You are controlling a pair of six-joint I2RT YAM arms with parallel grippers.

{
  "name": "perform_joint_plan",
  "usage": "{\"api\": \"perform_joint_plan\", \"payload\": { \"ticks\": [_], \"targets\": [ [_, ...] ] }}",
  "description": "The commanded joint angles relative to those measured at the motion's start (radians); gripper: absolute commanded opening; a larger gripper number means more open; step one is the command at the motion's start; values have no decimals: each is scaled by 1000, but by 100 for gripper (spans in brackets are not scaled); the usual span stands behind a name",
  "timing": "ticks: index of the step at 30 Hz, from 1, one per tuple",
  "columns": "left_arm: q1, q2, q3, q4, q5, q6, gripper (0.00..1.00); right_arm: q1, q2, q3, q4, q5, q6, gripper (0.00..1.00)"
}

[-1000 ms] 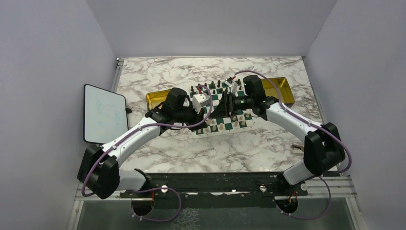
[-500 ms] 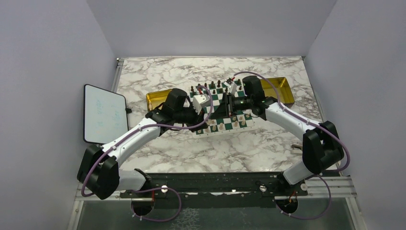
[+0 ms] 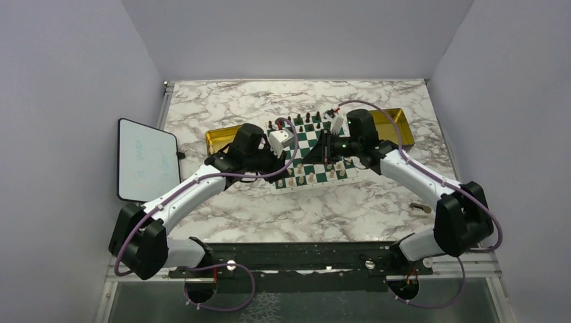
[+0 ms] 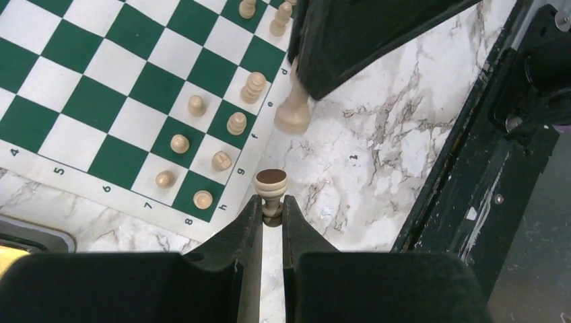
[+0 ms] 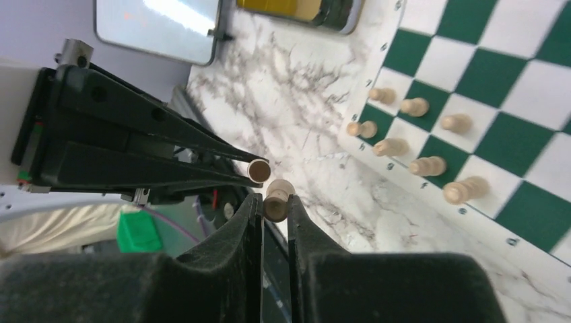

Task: Set up the chess pieces on the board
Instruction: Place the chess piece on the chessboard.

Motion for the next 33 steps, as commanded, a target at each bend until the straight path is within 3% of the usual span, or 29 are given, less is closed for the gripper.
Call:
{"api": "perform_joint_plan", "payload": {
  "ticks": [1, 8, 16, 33],
  "targets": [
    [-4, 13, 45, -19, -56, -32, 1, -16, -130, -23, -47, 275, -43, 9],
    [-4, 78, 121, -117, -153, -69, 2, -19, -231, -32, -168, 547, -113, 9],
    [-4, 16, 128, -135, -221, -49, 2, -19, -276, -78, -300, 832, -191, 9],
    [-3, -173, 20, -11, -291, -41, 4, -34, -252, -243, -220, 1017, -197, 8]
  ]
}}
